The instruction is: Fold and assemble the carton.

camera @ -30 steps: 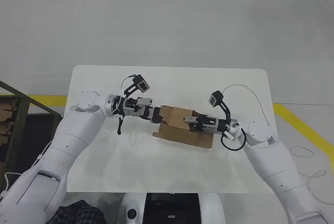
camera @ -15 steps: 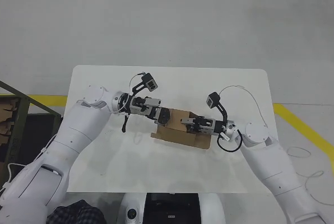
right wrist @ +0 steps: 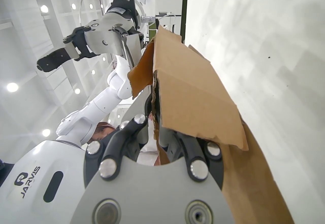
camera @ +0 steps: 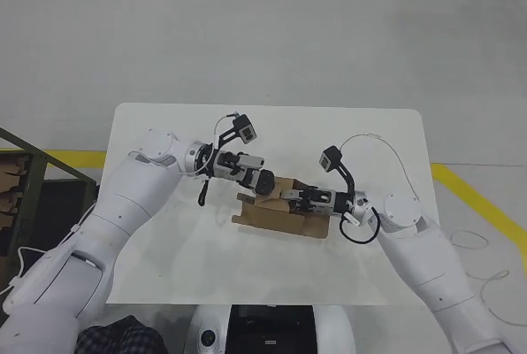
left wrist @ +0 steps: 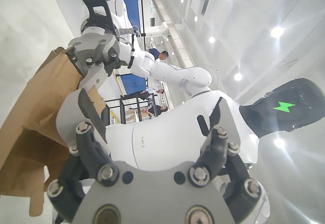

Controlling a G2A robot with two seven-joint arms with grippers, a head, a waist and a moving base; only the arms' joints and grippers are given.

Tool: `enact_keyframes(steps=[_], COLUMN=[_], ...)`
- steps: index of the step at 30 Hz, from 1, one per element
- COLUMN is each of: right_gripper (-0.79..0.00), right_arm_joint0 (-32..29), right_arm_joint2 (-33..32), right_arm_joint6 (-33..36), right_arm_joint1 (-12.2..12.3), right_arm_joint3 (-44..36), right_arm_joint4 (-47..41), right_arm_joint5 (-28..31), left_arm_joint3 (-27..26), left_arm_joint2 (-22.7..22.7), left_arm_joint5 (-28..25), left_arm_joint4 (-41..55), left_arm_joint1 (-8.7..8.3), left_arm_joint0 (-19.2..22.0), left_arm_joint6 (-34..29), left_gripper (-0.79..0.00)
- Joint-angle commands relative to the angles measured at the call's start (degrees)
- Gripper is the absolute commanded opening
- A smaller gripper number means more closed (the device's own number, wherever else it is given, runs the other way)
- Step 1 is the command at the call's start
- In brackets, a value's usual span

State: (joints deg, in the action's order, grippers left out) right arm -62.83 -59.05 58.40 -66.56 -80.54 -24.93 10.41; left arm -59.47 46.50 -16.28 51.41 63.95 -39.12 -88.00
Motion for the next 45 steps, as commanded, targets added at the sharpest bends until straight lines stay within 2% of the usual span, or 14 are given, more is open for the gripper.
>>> enact_keyframes(steps=[1, 12, 22, 37, 45], right_gripper=[-0.785, -0.785, -0.785, -0.785, -0.785], right_arm_joint0=[-0.1, -1.0, -1.9, -1.9, -1.3], right_arm_joint2=[-0.2, -3.6, -3.2, 1.8, 1.0], right_arm_joint6=[0.1, 0.6, 2.1, 3.5, 2.7], right_arm_joint1=[0.0, 0.6, 0.7, -0.2, -0.3], right_arm_joint3=[-0.1, 0.5, -2.1, -3.0, -1.4], right_arm_joint4=[-0.3, -2.7, -2.7, -2.7, -3.5], right_arm_joint5=[0.1, 0.9, 0.7, 0.6, 1.3], left_arm_joint3=[0.6, 0.6, 1.5, 2.9, 4.0], left_arm_joint2=[0.4, 5.6, 7.5, 6.5, 6.5], left_arm_joint5=[0.0, 0.0, -0.6, 0.0, 0.3], left_arm_joint4=[0.3, 0.1, -1.4, -2.3, -2.4], left_arm_joint1=[0.04, -0.99, -1.02, 0.39, 0.83], left_arm_joint0=[0.1, -2.5, -3.5, -2.8, -2.3], left_arm_joint6=[0.0, 0.0, 0.6, 0.1, 0.1], left_gripper=[0.000, 0.000, 0.000, 0.000, 0.000])
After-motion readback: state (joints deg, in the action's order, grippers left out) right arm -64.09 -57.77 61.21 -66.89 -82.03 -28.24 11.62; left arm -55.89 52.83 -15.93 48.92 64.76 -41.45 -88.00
